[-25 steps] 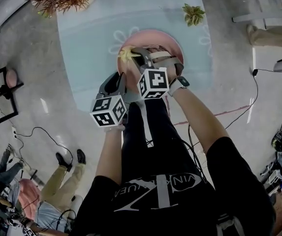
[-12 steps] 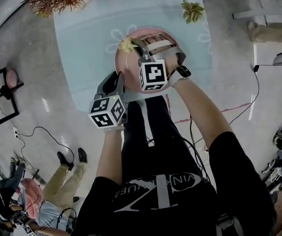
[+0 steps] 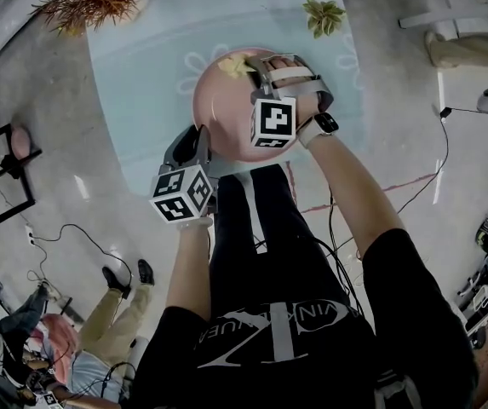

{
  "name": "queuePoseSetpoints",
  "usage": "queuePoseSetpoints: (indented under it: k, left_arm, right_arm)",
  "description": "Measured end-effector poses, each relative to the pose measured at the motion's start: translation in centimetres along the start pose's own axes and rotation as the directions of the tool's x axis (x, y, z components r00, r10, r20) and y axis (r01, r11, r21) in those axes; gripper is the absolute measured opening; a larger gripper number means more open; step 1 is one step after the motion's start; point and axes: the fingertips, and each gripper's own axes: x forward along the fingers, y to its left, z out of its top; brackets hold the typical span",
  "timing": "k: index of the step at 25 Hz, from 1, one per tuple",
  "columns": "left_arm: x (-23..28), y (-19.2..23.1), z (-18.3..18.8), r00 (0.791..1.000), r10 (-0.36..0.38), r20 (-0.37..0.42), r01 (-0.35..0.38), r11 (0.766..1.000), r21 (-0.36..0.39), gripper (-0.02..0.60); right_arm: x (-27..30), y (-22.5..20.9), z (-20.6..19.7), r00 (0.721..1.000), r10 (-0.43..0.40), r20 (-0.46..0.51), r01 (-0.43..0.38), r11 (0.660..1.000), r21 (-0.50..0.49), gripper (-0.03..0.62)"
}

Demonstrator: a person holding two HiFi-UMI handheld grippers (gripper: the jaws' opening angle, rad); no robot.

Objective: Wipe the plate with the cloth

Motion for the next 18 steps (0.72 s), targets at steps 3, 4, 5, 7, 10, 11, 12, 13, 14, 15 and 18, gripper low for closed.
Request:
queuePoseSetpoints:
  k: [3, 4, 5, 7, 10, 11, 12, 13, 14, 15, 18]
  left_arm:
    - [0.0, 0.0, 0.0, 1.0, 0.003, -0.003, -0.003, 1.0, 0.003, 0.0]
    - [0.0, 0.0, 0.0, 1.0, 0.003, -0.003, -0.003, 1.0, 0.004, 0.0]
    - [0.0, 0.0, 0.0, 1.0, 0.003, -0.004, -0.003, 1.0, 0.005, 0.0]
    - [-0.1, 0.0, 0.0, 1.0, 0.002, -0.007, -0.002, 1.0, 0.009, 0.0]
    - [-0.1, 0.0, 0.0, 1.0, 0.002, -0.009, -0.002, 1.0, 0.013, 0.0]
    - [-0.1, 0.0, 0.0, 1.0, 0.002, -0.01, -0.002, 1.0, 0.014, 0.0]
    - [-0.2, 0.0, 0.0, 1.0, 0.003, -0.012, -0.002, 1.0, 0.016, 0.0]
    - [-0.2, -0.1, 0.0, 1.0, 0.003, -0.013, -0.003, 1.0, 0.017, 0.0]
    - [-0.2, -0.1, 0.0, 1.0, 0.003, -0.013, -0.003, 1.0, 0.018, 0.0]
    - [-0.2, -0.1, 0.0, 1.0, 0.003, -0.01, -0.003, 1.0, 0.019, 0.0]
    - [0.1, -0.1, 0.0, 1.0, 0.003, -0.001, -0.003, 1.0, 0.019, 0.0]
  right_arm:
    - [-0.4, 0.1, -1.2, 0.999, -0.009, -0.031, 0.01, 1.0, 0.009, 0.038]
    - [-0.6, 0.2, -1.6, 0.999, -0.012, -0.041, 0.013, 1.0, 0.013, 0.038]
    - [-0.7, 0.3, -1.9, 0.999, -0.014, -0.051, 0.015, 1.0, 0.015, 0.037]
    - [-1.1, 0.6, -2.6, 0.998, -0.015, -0.069, 0.016, 1.0, 0.01, 0.037]
    - [-1.6, 1.0, -3.5, 0.996, -0.019, -0.09, 0.018, 1.0, -0.009, 0.037]
    - [-1.8, 1.1, -3.8, 0.995, -0.021, -0.097, 0.02, 1.0, -0.015, 0.037]
    - [-2.1, 1.3, -4.0, 0.995, -0.022, -0.102, 0.02, 1.0, -0.02, 0.037]
    - [-2.4, 1.5, -4.2, 0.994, -0.022, -0.106, 0.019, 1.0, -0.024, 0.037]
    - [-2.6, 1.7, -4.4, 0.994, -0.021, -0.107, 0.018, 0.999, -0.029, 0.037]
    - [-2.8, 1.8, -4.6, 0.994, -0.023, -0.109, 0.019, 0.999, -0.036, 0.037]
    - [-3.1, 2.2, -5.2, 0.993, -0.031, -0.114, 0.024, 0.998, -0.063, 0.037]
